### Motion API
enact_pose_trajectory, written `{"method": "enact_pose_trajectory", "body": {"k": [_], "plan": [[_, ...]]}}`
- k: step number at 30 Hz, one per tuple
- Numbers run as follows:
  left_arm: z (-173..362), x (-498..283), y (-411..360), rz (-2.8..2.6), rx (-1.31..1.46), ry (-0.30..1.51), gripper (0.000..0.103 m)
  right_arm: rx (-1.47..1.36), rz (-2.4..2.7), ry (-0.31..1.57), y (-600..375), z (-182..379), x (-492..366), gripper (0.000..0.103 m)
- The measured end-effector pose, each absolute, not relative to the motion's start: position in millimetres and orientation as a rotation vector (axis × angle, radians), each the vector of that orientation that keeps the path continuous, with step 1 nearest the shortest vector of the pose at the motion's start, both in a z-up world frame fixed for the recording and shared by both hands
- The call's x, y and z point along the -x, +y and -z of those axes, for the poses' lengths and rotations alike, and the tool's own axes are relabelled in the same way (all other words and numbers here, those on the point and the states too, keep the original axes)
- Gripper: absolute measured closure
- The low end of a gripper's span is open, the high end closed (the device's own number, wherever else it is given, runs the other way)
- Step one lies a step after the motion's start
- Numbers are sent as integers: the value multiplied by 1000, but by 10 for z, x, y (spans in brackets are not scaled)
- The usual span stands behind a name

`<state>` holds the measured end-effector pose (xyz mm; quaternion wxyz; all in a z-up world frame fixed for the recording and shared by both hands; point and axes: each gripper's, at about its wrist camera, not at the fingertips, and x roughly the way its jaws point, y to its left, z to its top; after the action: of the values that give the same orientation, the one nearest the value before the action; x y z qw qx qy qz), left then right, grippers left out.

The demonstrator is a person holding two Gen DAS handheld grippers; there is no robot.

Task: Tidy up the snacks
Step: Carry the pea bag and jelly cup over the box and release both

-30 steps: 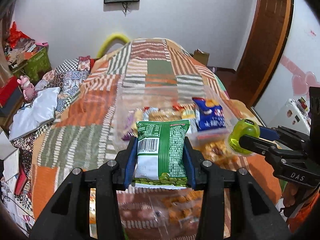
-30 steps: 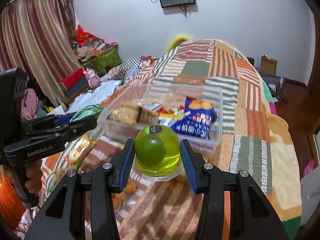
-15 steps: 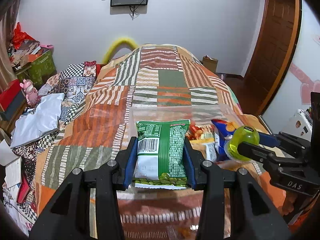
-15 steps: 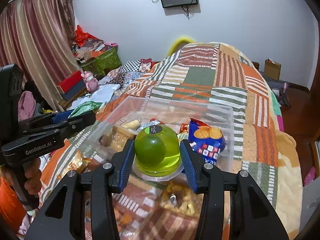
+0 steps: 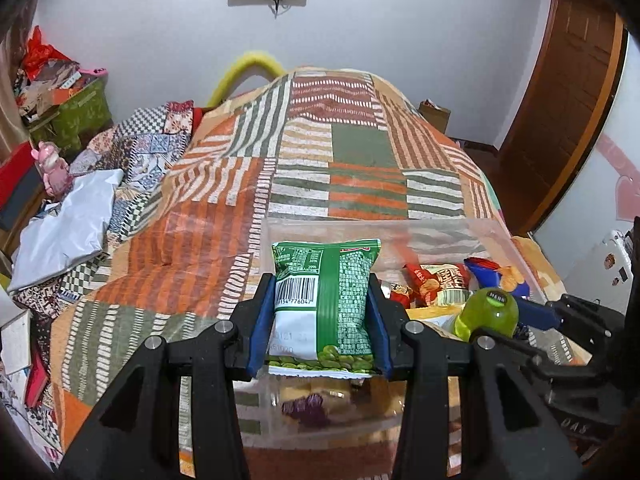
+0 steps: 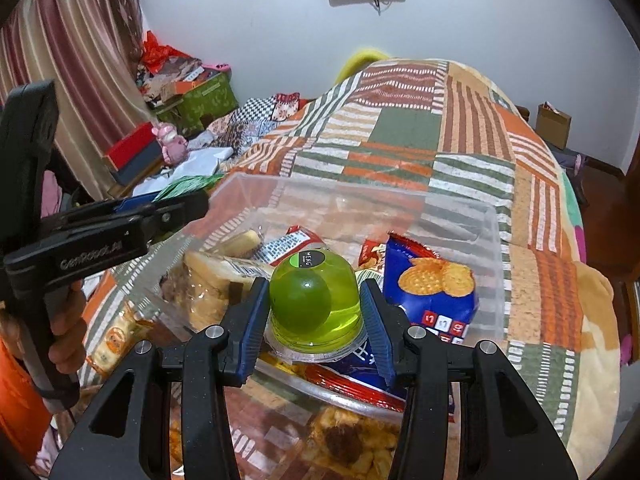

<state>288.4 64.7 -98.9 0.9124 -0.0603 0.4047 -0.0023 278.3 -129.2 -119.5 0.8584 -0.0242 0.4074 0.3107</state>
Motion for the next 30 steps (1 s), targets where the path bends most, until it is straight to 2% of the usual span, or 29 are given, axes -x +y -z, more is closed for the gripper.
{"method": "enact_pose_trajectory", "body": {"k": [14, 20, 24, 30], "plan": [[1211, -3062, 608, 31, 137, 916, 61, 92, -654, 881, -1222, 1293, -2846, 59], [1132, -2980, 580, 28, 119, 897, 54, 99, -646, 872, -1234, 1242, -2785, 59], [1042, -2866, 568, 19, 102, 874, 53, 88, -642, 854, -1303, 1156, -2716, 53], [875, -2568, 586, 36, 131, 857, 53, 74, -627, 828, -1452, 1029, -2541, 53]]}}
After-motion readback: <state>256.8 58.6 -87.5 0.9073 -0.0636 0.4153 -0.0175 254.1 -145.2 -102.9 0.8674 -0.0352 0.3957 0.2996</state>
